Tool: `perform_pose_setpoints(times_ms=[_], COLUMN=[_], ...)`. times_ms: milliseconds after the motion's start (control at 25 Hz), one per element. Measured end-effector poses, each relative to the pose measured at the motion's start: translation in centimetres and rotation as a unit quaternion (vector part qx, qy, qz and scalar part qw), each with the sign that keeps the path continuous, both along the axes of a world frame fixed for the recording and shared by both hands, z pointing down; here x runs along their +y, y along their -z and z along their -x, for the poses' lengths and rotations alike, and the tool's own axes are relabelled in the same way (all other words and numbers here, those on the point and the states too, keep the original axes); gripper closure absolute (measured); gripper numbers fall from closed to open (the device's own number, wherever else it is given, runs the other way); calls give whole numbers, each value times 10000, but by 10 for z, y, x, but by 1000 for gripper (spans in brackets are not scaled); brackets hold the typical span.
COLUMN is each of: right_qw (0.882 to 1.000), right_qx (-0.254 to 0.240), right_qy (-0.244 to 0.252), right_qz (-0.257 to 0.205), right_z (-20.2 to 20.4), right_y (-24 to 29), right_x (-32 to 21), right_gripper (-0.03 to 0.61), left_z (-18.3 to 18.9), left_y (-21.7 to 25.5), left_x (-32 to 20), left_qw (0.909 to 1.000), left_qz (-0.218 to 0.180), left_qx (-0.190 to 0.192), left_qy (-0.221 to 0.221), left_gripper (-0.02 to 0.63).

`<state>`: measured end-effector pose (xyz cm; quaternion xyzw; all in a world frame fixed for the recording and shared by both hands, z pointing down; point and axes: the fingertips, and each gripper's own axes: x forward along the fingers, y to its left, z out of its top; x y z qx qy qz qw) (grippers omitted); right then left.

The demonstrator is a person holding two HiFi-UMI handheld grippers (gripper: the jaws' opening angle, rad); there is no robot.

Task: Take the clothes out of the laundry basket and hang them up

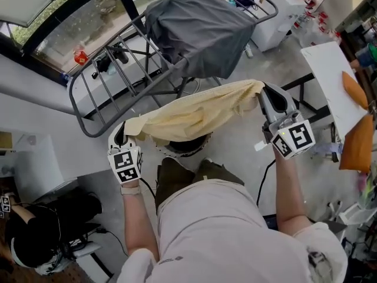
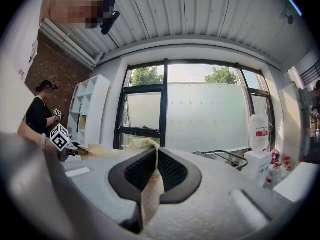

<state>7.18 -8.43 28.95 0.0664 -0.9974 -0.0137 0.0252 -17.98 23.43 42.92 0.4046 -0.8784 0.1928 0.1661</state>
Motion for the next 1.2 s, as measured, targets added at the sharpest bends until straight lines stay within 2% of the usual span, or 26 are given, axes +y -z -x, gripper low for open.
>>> perform_pose_setpoints(times_ms=[160, 320, 480, 640, 760, 960, 1200], right_qw=[9995, 9990, 9990, 9991, 9994, 9999, 9977], right_qx=[204, 198, 179, 187, 152, -138, -380], right_qy=[58, 186, 217, 216, 209, 24, -356], right_qz=[232, 347, 351, 318, 247, -48, -431], right_z=[26, 61, 104, 149, 191, 270, 359], right_y=[-21, -30, -29, -31, -23, 19, 57], right_x=[14, 32, 43, 46, 51, 57, 45], right_gripper=[560, 560, 561, 560, 560, 561, 560], left_z=[23, 46, 73, 111, 151, 235, 330], left_y=[31, 53, 70, 79, 94, 129, 161], left_x=[26, 51, 72, 86, 96, 99, 68], left_qw=[9986, 9949, 9911, 9887, 9877, 9848, 9793], left_qz=[-40, 1, 33, -6, -139, -390, -591], left_qx=[-394, -771, -1071, -1205, -1290, -1522, -1886], left_qy=[363, 656, 796, 892, 870, 736, 443], left_gripper=[609, 609, 609, 609, 609, 609, 609])
